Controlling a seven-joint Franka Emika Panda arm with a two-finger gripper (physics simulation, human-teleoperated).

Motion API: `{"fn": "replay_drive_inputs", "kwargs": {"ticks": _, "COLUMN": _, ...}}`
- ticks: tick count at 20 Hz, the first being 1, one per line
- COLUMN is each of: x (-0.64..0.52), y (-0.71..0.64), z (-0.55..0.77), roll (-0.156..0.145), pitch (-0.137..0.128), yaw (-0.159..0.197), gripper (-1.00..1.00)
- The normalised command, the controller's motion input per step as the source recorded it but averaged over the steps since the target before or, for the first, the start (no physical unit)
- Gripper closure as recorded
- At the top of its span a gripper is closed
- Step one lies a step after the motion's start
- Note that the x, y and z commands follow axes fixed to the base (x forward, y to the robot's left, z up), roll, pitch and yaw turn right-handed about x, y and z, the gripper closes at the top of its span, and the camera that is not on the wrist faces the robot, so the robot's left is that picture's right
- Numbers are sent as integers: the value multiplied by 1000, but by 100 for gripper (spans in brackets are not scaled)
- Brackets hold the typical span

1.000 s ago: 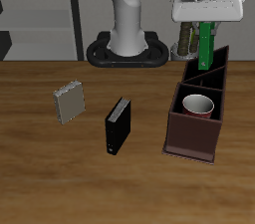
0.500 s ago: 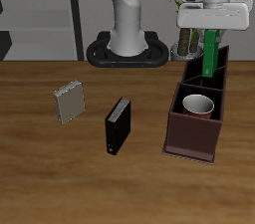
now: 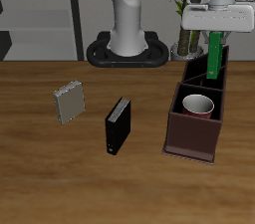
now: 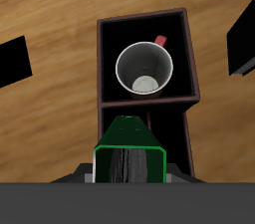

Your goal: Place the red mug into the left desk caddy's right compartment and place the green book into the left desk caddy's back compartment

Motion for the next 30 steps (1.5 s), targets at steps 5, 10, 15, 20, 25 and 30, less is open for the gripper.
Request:
{"fn": "replay_drive_inputs", "kwargs": {"ticks": 5, "x": 7, "y": 146, "z": -92, "roll": 20, "pitch": 21, "yaw": 3, "gripper": 100}}
{"fn": "replay_drive_inputs", "kwargs": {"ticks": 10, "x": 20, "y": 20, "z": -31, "roll": 1, "pitch": 7, "yaw": 7, "gripper": 100}}
{"fn": "replay_drive_inputs", "kwargs": {"ticks": 15, "x": 31, "y": -16, "z": -72, "roll": 1, "pitch": 12, "yaw": 0, "gripper": 100}}
{"fn": "replay_drive_inputs", "kwargs": {"ticks": 20, "x": 64, "y": 6, "z": -165, "roll": 2, "pitch": 33, "yaw": -6, "gripper": 100}}
{"fn": "replay_drive_inputs", "kwargs": {"ticks": 25, "x": 21, "y": 54, "z": -92, "roll": 1, "pitch": 9, "yaw": 5, "gripper": 100}}
{"fn": "replay_drive_inputs", "kwargs": {"ticks": 30, "x": 38, "y": 27, "z": -117, "roll": 1, "pitch": 15, "yaw": 1, "gripper": 100}}
